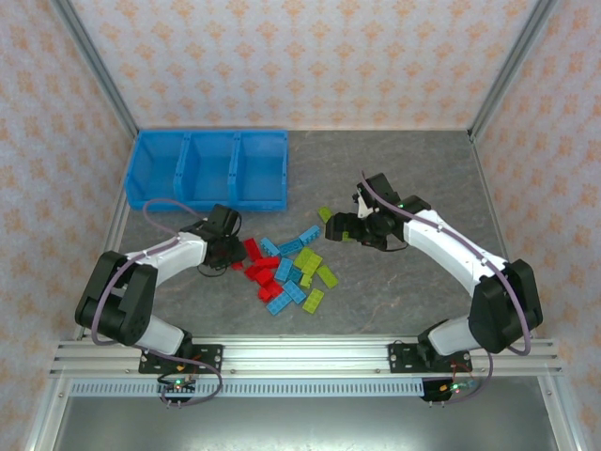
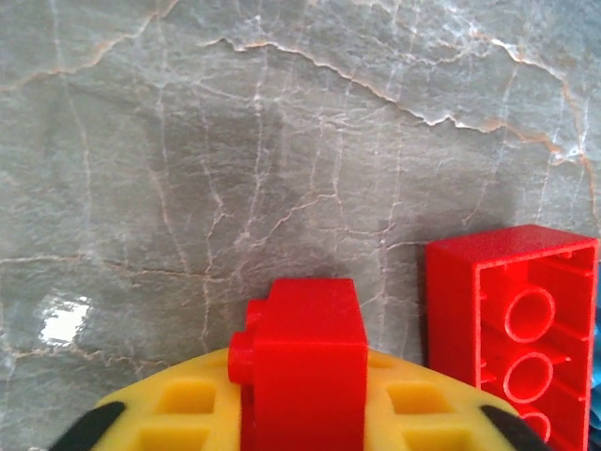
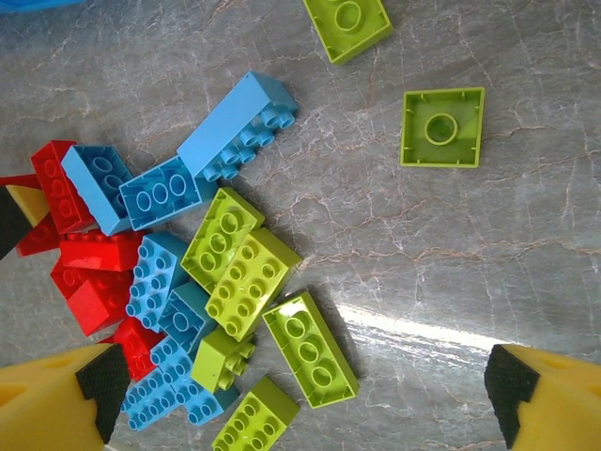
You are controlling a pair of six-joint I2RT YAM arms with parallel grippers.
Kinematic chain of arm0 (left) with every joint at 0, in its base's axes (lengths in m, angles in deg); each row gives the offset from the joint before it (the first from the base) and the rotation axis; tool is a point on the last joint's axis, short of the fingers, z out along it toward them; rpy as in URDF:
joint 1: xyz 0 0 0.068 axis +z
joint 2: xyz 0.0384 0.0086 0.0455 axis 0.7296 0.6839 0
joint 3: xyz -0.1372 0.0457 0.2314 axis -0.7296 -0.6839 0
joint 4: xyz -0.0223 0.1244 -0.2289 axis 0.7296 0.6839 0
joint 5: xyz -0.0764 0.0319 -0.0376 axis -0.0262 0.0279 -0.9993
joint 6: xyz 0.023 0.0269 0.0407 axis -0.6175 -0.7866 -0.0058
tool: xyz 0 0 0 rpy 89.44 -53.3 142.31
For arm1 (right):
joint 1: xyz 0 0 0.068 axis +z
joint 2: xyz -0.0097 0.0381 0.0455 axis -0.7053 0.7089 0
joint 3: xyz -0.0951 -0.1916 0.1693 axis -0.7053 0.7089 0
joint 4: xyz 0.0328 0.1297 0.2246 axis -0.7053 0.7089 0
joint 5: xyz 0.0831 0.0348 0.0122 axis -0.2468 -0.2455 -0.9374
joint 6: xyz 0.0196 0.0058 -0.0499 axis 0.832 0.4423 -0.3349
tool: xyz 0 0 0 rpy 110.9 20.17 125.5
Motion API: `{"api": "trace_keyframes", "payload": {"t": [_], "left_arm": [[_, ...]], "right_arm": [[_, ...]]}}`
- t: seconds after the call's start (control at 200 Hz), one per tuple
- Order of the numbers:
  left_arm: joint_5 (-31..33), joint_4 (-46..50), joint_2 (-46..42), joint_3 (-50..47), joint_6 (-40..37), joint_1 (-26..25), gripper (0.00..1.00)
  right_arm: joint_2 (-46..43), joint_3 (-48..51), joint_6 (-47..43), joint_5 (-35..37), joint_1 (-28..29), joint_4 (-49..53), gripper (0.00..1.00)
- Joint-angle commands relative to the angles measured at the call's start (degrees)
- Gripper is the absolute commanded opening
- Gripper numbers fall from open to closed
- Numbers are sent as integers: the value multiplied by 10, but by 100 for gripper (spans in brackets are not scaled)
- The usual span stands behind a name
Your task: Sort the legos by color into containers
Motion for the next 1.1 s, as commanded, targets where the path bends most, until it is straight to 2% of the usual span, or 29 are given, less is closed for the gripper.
{"api": "trace_keyframes", "payload": {"t": [0.0, 0.08, 0.195, 0.25, 0.34, 0.435, 0.601, 0.726, 0.881, 0.961, 1.041, 1.096], "left_arm": [[11, 3, -16, -9, 0, -1, 13], [44, 42, -77, 13, -8, -2, 11], [151, 97, -162, 74, -37, 7, 11], [199, 112, -178, 111, -53, 26, 11], [229, 103, -167, 169, -73, 83, 11], [247, 80, -114, 233, -74, 144, 11], [196, 71, 43, 384, -35, 225, 11], [199, 119, 181, 528, -26, 262, 9], [144, 202, 327, 697, 2, 305, 10], [122, 228, 373, 749, 11, 322, 16], [101, 251, 403, 786, 3, 329, 31], [91, 255, 404, 792, -3, 328, 35]], "right_arm": [[-13, 9, 7, 19, 3, 12, 99], [-17, 7, 7, 21, 2, 14, 99], [-18, 2, 6, 26, 2, 11, 99], [-17, -2, 7, 27, 2, 12, 99], [-19, -7, 12, 29, 2, 12, 99], [-30, 1, 22, 32, 2, 4, 99], [-54, 9, 32, 45, 3, 13, 99], [-80, 22, 40, 59, 2, 16, 99], [-102, 34, 48, 71, 2, 19, 99], [-112, 39, 52, 76, 2, 23, 99], [-121, 43, 54, 81, 2, 25, 99], [-125, 47, 55, 87, 2, 23, 99]]}}
